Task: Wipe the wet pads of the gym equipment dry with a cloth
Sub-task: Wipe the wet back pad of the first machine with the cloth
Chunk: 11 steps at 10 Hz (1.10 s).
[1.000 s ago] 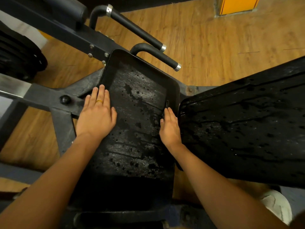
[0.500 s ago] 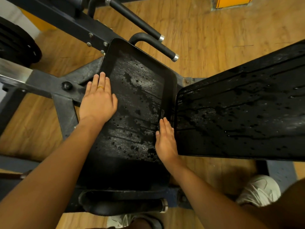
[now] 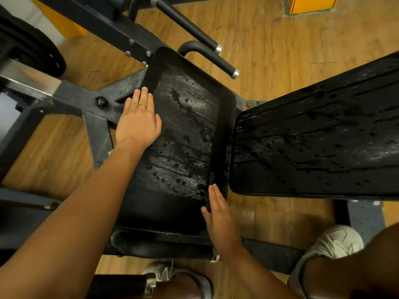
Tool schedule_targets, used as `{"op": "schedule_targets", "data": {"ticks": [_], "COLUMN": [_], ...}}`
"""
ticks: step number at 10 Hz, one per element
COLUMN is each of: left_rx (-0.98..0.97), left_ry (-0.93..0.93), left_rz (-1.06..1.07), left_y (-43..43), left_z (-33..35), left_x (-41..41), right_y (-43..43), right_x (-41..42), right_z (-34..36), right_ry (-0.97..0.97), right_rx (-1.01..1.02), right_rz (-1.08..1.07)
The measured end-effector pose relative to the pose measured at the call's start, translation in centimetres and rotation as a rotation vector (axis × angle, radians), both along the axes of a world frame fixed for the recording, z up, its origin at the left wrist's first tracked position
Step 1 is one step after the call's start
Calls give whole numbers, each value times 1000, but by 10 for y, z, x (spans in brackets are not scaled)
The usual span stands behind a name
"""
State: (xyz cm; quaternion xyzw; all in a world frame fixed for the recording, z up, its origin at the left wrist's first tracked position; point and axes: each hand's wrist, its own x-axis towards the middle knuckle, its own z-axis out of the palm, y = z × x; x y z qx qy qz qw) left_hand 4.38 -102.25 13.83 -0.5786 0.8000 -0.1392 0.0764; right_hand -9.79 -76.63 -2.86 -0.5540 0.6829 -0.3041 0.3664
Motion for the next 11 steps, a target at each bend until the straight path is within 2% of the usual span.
{"op": "schedule_targets", "data": {"ticks": [1,2,3,6,7,8,11], "left_rx": [0,0,-1,0,1,-1,-4], "left_ry": [1,-3,-6,-7,-9,-9,0], "left_rz": [-5,-1,-5,-9,-10,-13,-15], "left_y": [-1,-2,-2,-2,-3,-4,-5], "left_z": [1,0,-1,-1,-1,-2,-3], "left_x": [-1,-1,0,0,-1,0,1], "right_y": [-2,-11,-13,-3,2,2,-11], "right_x": [-11,-21,-24,-19,-18,-16,-9], "right_z": [-8,-20,-31,-38,-39,-39,-28], "right_ry": [38,165,185,16,66,120,80], "right_rx": [-69,-153,-173,-208,-243,-244,-237], "right_rz": [31,68,111,172,174,95,-98]}}
